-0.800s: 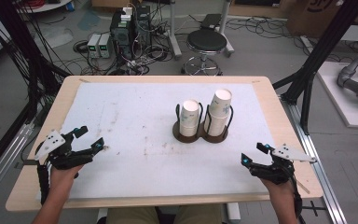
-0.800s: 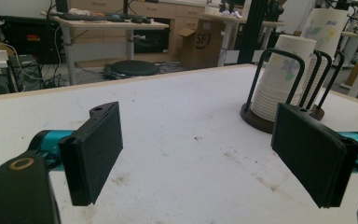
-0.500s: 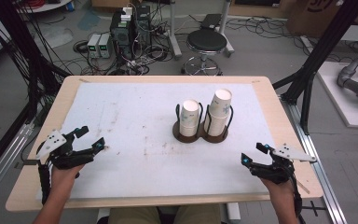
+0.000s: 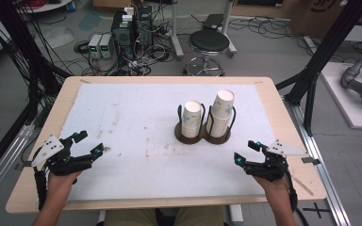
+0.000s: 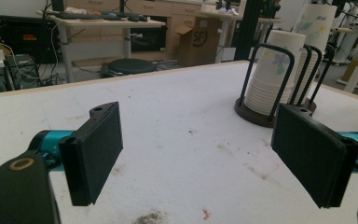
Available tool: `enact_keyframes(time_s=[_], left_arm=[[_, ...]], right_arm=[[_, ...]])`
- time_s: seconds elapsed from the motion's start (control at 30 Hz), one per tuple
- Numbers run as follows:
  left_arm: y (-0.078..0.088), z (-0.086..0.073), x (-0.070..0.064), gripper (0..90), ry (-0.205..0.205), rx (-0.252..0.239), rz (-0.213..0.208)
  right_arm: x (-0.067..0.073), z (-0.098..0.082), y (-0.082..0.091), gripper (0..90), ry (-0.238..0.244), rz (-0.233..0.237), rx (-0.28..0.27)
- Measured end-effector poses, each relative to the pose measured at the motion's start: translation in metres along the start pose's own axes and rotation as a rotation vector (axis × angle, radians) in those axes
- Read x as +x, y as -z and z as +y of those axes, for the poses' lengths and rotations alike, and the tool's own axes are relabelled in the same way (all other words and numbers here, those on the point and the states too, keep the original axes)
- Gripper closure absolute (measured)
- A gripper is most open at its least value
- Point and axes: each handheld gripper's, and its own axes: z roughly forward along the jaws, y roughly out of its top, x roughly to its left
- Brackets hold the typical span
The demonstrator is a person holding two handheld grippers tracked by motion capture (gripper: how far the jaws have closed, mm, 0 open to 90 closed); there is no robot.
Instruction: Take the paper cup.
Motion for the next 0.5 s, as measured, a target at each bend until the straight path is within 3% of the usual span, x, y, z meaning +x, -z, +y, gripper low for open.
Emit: enact_keyframes(time_s=[0.5], left_arm=[[0.001,-0.002,-0.001,16.5,-0.001,0.013,0.001]], right_arm=[[0.02,0.033,-0.031,20.9,0.061,0.09,-0.013]])
